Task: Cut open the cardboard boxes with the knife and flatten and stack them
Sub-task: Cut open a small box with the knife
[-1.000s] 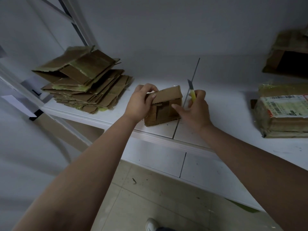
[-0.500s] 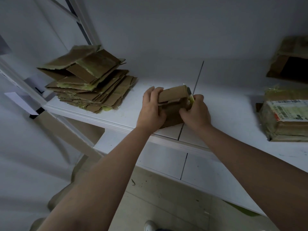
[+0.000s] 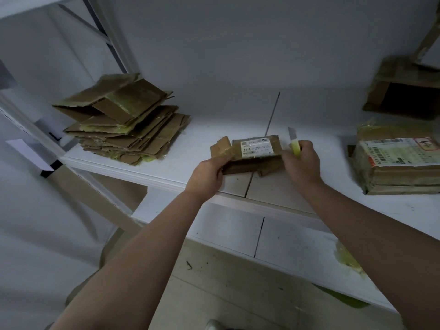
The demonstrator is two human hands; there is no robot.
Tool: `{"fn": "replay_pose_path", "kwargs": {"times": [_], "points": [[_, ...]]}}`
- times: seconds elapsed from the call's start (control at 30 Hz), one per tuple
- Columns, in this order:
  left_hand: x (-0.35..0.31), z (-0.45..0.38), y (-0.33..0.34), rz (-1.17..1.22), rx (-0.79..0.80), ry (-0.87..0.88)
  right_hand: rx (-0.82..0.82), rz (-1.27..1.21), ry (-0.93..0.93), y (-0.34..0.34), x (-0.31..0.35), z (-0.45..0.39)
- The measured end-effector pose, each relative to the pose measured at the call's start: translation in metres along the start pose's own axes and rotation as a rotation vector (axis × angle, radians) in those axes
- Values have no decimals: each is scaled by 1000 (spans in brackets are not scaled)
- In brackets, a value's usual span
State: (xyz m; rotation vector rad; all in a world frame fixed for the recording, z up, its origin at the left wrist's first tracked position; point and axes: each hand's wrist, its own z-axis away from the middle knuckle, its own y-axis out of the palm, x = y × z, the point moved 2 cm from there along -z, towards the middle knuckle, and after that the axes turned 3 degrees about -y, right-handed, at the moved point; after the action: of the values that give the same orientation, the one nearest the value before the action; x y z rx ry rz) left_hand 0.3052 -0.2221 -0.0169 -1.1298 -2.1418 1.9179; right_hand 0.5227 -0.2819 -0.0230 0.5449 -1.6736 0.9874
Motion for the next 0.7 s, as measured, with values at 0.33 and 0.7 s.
{"fn": "replay_pose_path", "kwargs": {"times": [0.33, 0.7], "points": [[-41, 5, 5, -267, 168, 84, -159, 395, -144, -32, -13, -8], [-36, -42, 5, -221, 107, 71, -5, 546, -404, -13, 20, -8]]}}
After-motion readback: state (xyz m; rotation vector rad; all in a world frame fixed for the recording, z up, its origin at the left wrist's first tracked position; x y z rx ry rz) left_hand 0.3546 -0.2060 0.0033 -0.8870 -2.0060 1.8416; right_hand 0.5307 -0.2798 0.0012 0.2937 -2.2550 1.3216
